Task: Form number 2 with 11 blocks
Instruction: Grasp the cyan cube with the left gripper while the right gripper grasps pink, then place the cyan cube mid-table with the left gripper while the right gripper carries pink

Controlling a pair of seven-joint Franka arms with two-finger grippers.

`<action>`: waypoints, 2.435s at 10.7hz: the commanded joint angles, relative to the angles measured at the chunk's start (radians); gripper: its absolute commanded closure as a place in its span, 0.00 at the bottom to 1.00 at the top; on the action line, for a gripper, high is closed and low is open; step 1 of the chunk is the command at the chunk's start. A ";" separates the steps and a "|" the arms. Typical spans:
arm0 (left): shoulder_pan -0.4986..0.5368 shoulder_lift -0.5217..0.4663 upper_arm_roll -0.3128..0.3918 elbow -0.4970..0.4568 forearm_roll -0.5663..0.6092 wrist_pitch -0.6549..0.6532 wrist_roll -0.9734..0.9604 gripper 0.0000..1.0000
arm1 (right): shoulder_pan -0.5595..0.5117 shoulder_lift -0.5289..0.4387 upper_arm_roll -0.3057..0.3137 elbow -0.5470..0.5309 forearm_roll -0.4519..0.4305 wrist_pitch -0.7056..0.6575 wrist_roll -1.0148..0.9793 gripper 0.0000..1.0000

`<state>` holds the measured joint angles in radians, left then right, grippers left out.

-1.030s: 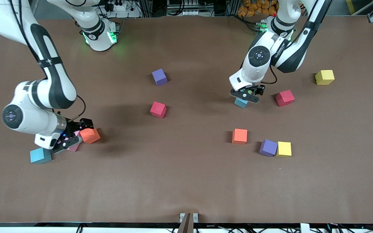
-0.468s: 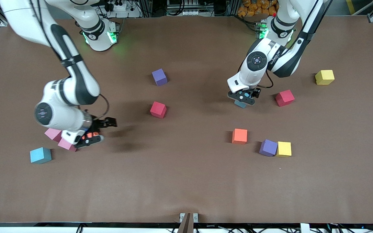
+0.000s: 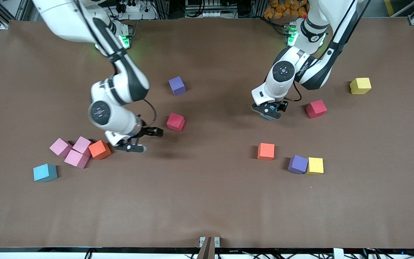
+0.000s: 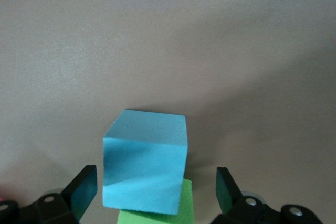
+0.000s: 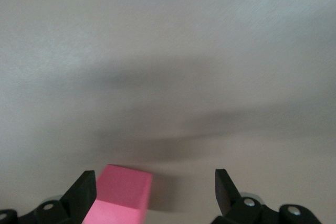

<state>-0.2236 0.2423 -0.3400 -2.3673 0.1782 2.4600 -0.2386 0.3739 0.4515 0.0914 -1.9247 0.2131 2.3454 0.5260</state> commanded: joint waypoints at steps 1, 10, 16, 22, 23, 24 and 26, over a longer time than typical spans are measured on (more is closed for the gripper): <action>0.007 0.006 0.012 -0.003 0.038 0.020 0.004 0.00 | 0.066 0.021 -0.006 -0.045 0.006 0.113 0.150 0.00; 0.007 0.060 0.029 0.002 0.046 0.057 0.004 0.46 | 0.167 0.026 -0.009 -0.160 0.005 0.281 0.325 0.00; -0.032 0.031 -0.035 0.022 0.032 0.043 -0.202 0.97 | 0.181 0.027 -0.009 -0.166 -0.004 0.282 0.344 0.03; -0.110 0.045 -0.235 0.040 -0.070 0.043 -0.650 1.00 | 0.174 0.024 -0.009 -0.159 -0.065 0.268 0.325 0.71; -0.153 0.060 -0.235 0.057 -0.097 0.043 -0.707 1.00 | 0.166 0.015 -0.009 -0.154 -0.095 0.262 0.310 0.71; -0.189 0.068 -0.235 0.069 -0.127 0.043 -0.755 1.00 | 0.163 0.003 -0.012 -0.143 -0.100 0.259 0.281 0.71; -0.273 0.086 -0.235 0.109 -0.198 0.043 -0.844 1.00 | 0.123 -0.025 -0.016 -0.094 -0.101 0.174 0.192 0.71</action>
<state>-0.4494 0.3034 -0.5787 -2.2996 0.0252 2.5079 -1.0236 0.5342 0.4700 0.0744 -2.0414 0.1300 2.5921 0.7772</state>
